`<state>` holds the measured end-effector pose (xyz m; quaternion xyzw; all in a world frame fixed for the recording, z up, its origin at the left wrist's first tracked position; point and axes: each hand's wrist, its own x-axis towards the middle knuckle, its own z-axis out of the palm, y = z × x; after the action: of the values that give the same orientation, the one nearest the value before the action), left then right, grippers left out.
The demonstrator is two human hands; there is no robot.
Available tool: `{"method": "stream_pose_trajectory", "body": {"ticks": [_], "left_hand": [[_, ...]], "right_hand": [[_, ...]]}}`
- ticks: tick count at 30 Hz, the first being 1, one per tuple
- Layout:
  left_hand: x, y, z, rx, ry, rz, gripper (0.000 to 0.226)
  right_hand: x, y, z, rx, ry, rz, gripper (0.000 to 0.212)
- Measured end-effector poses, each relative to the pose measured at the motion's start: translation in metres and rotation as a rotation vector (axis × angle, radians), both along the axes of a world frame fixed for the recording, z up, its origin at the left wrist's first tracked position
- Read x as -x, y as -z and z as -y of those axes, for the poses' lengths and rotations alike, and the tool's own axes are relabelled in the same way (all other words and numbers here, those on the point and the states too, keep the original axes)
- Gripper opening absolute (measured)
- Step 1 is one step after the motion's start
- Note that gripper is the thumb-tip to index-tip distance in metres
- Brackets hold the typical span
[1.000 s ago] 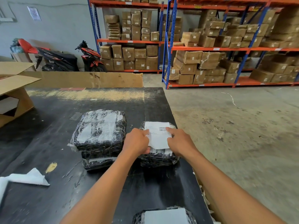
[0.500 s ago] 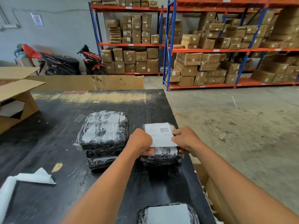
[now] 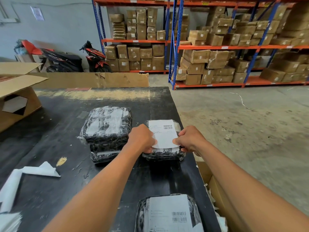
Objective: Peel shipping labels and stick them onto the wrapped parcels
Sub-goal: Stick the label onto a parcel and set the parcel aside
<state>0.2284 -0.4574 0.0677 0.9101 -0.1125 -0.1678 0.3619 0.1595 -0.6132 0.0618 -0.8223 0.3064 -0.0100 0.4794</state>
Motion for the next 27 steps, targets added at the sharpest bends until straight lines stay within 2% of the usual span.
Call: {"method": "stream_pose_trajectory", "body": {"ticks": [4, 7, 10, 13, 17, 20, 27], "left_hand": [[0.001, 0.0, 0.0, -0.098, 0.056, 0.063, 0.026], [0.001, 0.002, -0.003, -0.168, 0.093, 0.132, 0.012], [0.001, 0.005, -0.006, -0.27, 0.109, 0.205, 0.032], [0.001, 0.005, -0.005, -0.317, 0.124, 0.247, 0.037], [-0.003, 0.007, -0.004, -0.318, 0.149, 0.244, 0.04], [-0.005, 0.008, -0.005, -0.292, 0.167, 0.203, 0.043], [-0.009, 0.007, -0.016, -0.196, 0.229, 0.109, 0.044]], "right_hand": [[0.001, 0.0, 0.002, 0.009, -0.017, -0.009, 0.018], [0.002, 0.001, 0.002, 0.019, -0.034, -0.014, 0.016], [0.0, 0.002, 0.002, 0.051, -0.047, -0.017, 0.015], [-0.003, 0.002, 0.001, 0.082, -0.062, -0.025, 0.018], [0.002, 0.005, 0.008, 0.072, -0.091, -0.035, 0.026], [0.007, 0.01, 0.017, -0.039, -0.083, -0.053, 0.029], [0.007, 0.011, 0.028, -0.142, -0.087, -0.095, 0.024]]}}
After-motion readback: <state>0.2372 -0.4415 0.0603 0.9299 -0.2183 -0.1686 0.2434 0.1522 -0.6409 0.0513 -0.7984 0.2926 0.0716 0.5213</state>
